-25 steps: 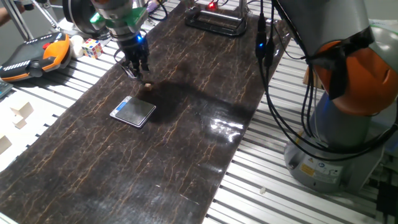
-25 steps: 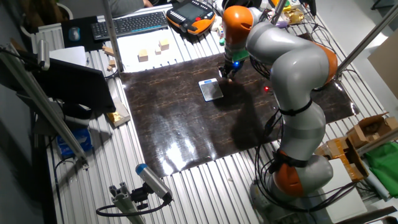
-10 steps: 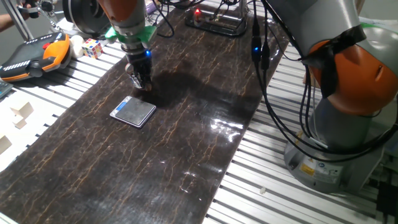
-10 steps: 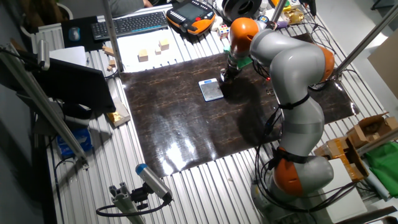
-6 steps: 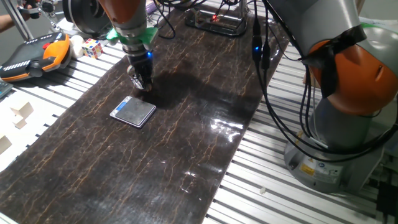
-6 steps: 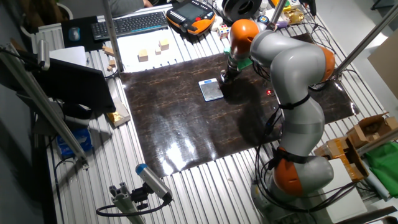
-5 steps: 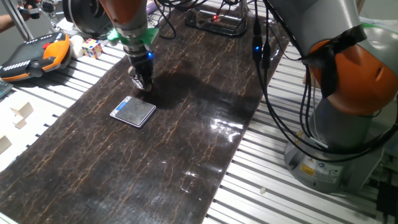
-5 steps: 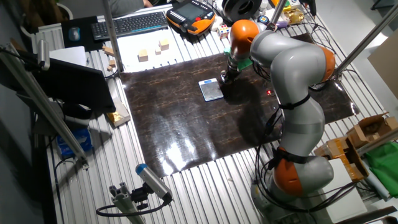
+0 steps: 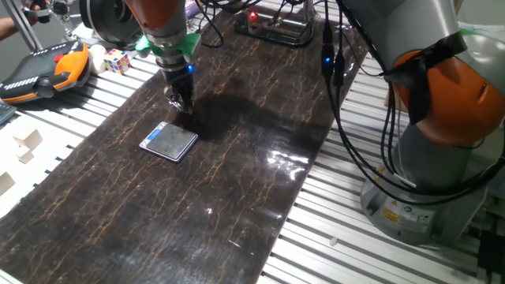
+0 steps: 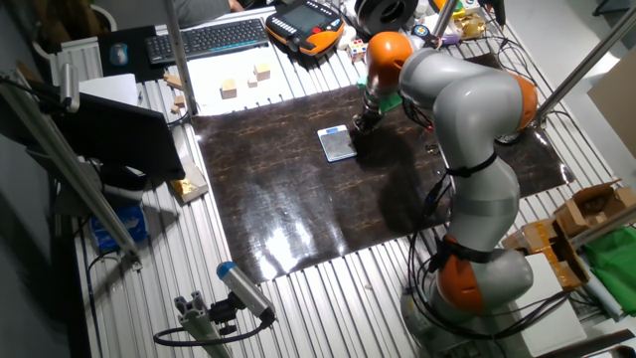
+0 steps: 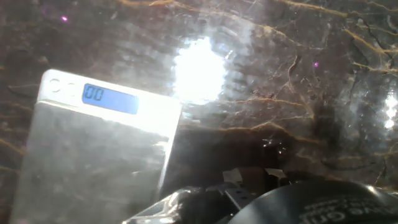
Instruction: Place the block on the scale
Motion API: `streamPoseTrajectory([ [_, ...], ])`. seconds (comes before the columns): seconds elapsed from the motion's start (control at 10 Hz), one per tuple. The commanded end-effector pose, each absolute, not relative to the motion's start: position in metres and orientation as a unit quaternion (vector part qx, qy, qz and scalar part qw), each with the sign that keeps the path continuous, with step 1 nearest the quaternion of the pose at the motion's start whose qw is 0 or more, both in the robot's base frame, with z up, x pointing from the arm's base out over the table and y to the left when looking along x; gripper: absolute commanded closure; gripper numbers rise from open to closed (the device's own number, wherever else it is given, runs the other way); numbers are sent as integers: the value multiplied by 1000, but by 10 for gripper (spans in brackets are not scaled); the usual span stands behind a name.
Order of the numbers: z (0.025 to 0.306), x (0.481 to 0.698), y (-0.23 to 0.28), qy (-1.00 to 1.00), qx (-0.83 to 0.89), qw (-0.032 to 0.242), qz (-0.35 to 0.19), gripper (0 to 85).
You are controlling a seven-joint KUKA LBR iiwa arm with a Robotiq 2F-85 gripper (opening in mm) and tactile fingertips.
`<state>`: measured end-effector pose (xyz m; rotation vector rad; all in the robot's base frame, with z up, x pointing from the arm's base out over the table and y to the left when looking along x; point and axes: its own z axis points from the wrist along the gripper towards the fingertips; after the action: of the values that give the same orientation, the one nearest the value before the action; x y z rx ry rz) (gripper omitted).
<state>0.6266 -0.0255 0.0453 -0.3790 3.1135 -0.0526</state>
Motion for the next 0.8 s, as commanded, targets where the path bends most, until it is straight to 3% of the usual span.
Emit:
streamPoseTrajectory([
  [0.0,51,624,-19,994,-104,1,-12,830],
  [0.7,83,598,66,995,95,8,-5,830],
])
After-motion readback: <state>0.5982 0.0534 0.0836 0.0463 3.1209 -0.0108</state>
